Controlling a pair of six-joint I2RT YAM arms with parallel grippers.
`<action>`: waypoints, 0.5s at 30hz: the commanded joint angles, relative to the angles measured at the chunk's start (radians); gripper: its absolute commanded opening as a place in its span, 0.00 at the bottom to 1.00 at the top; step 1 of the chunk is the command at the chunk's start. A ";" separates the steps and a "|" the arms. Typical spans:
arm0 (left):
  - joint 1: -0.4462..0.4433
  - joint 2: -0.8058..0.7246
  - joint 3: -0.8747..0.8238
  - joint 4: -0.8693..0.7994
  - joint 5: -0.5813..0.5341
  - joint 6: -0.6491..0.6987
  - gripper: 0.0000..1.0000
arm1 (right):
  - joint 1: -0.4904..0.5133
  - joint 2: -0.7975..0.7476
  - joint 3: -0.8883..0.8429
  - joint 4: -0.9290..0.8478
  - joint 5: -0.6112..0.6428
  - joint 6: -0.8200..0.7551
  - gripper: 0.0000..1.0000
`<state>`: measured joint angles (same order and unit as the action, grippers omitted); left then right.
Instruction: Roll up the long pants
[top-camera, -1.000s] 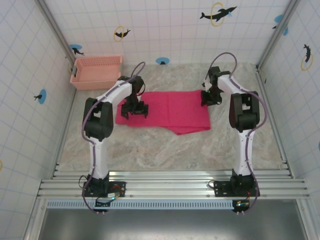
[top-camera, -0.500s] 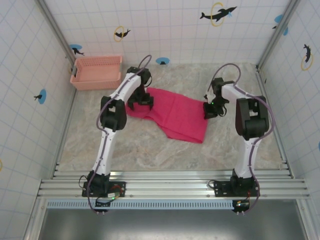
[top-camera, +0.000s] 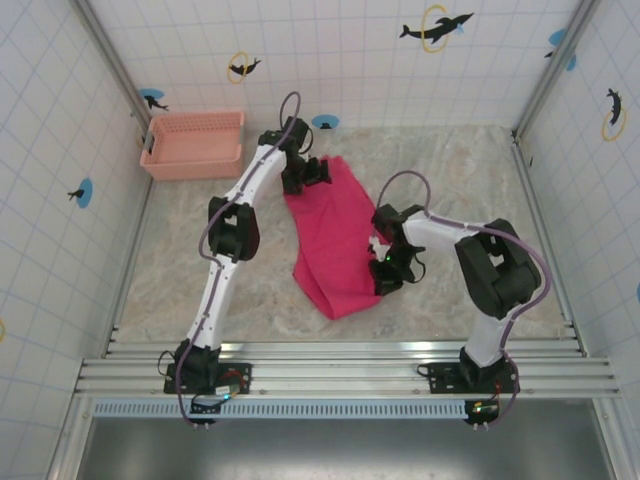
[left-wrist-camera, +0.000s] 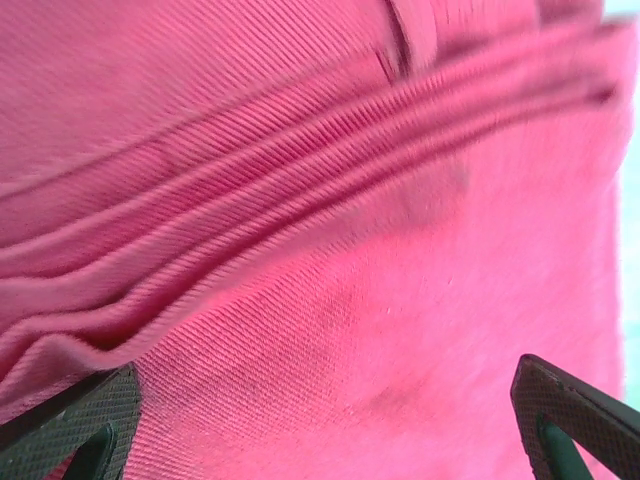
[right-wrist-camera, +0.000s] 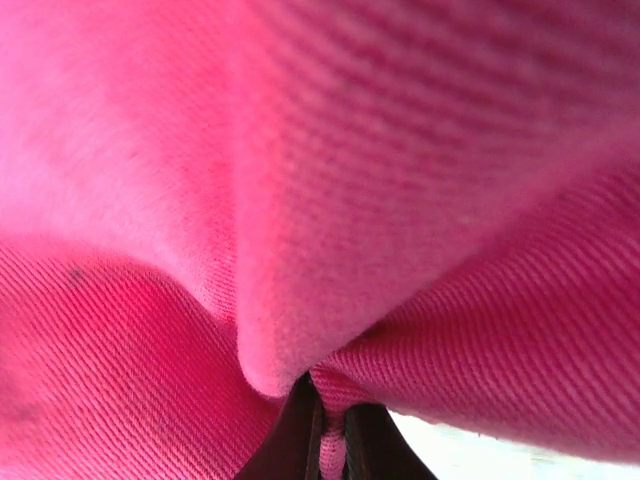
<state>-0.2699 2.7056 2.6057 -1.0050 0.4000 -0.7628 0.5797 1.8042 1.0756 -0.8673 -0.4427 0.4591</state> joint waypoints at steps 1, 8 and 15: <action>-0.026 0.129 -0.015 0.183 0.139 -0.090 0.97 | 0.074 -0.041 -0.034 -0.015 -0.051 0.089 0.21; -0.015 0.115 -0.018 0.251 0.179 -0.112 0.97 | 0.145 -0.167 0.066 -0.164 -0.012 0.072 0.62; 0.051 -0.018 -0.052 0.217 0.251 0.033 0.97 | 0.134 -0.324 0.150 -0.354 0.175 -0.221 0.65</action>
<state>-0.2588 2.7346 2.5843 -0.7494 0.6277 -0.8070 0.7071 1.5345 1.2045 -1.0950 -0.3866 0.4026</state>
